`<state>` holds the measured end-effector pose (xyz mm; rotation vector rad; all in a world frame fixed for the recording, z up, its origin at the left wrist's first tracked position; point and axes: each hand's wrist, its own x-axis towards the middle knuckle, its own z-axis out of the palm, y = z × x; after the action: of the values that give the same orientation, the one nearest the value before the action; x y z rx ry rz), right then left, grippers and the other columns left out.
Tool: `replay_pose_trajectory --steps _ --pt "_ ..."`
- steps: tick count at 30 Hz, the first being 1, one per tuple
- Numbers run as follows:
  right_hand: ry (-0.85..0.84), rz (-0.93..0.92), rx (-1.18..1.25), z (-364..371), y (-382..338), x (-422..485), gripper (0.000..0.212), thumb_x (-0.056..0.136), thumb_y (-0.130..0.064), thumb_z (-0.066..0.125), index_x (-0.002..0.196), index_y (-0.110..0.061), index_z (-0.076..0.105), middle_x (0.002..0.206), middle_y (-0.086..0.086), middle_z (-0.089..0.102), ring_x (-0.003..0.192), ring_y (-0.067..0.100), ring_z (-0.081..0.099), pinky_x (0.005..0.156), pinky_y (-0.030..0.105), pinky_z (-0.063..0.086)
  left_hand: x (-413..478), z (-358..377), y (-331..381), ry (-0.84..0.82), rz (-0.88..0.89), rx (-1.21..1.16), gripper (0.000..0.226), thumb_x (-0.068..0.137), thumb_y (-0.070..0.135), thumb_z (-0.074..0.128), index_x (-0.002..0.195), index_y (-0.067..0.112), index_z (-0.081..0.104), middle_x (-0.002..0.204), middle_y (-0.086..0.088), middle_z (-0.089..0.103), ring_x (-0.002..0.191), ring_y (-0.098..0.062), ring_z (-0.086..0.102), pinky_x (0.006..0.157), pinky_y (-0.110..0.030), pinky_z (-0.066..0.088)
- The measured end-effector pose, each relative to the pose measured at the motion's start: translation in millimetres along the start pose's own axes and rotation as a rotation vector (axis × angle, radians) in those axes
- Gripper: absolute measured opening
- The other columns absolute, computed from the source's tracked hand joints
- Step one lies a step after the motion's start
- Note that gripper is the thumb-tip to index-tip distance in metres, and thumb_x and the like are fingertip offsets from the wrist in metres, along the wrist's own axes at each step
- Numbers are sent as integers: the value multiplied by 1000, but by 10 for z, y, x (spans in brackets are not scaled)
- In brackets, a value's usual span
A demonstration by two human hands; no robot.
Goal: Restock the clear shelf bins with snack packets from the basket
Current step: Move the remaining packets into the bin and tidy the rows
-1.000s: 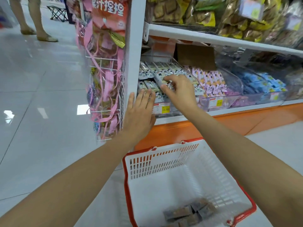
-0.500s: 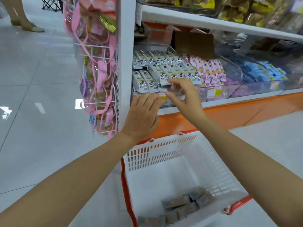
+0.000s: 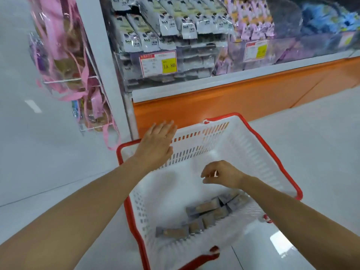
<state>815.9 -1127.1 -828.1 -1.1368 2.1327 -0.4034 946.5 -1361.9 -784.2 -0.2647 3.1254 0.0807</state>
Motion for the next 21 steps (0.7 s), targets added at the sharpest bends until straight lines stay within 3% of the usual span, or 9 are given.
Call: replay_pose_trajectory --steps 6,9,12,16,21 --pt "-311 126 -214 361 368 74 28 85 -40 72 108 -25 69 102 -7 63 92 11 60 81 20 47 -3 260 -7 5 -17 -29 73 101 35 41 157 16 -2 165 -2 -3 151 -22 -2 122 -39 -2" --pt "-434 158 -337 486 406 117 29 87 -35 70 112 -22 66 111 -2 63 95 14 56 86 28 47 -9 288 -13 26 -19 -24 73 101 35 42 157 16 -1 165 -2 0 151 -21 0 123 -39 -1" --pt "-438 159 -374 558 418 129 24 86 -26 68 109 -19 66 108 0 62 90 12 51 83 28 46 -20 332 1 61 -29 -27 73 100 33 45 157 16 3 165 -3 5 151 -22 2 121 -38 -5" --pt "-403 188 -309 603 451 140 14 82 -17 69 95 -22 65 93 -8 59 90 15 59 78 27 50 -13 372 3 80 -33 -41 73 98 32 49 157 16 8 164 -2 10 151 -23 5 118 -36 -8" --pt "-351 204 -150 558 436 139 16 82 -16 72 91 -25 64 93 -10 59 85 9 57 68 14 43 -12 376 -11 78 -29 -48 73 98 32 50 157 16 8 164 -2 11 151 -22 5 117 -35 -10"
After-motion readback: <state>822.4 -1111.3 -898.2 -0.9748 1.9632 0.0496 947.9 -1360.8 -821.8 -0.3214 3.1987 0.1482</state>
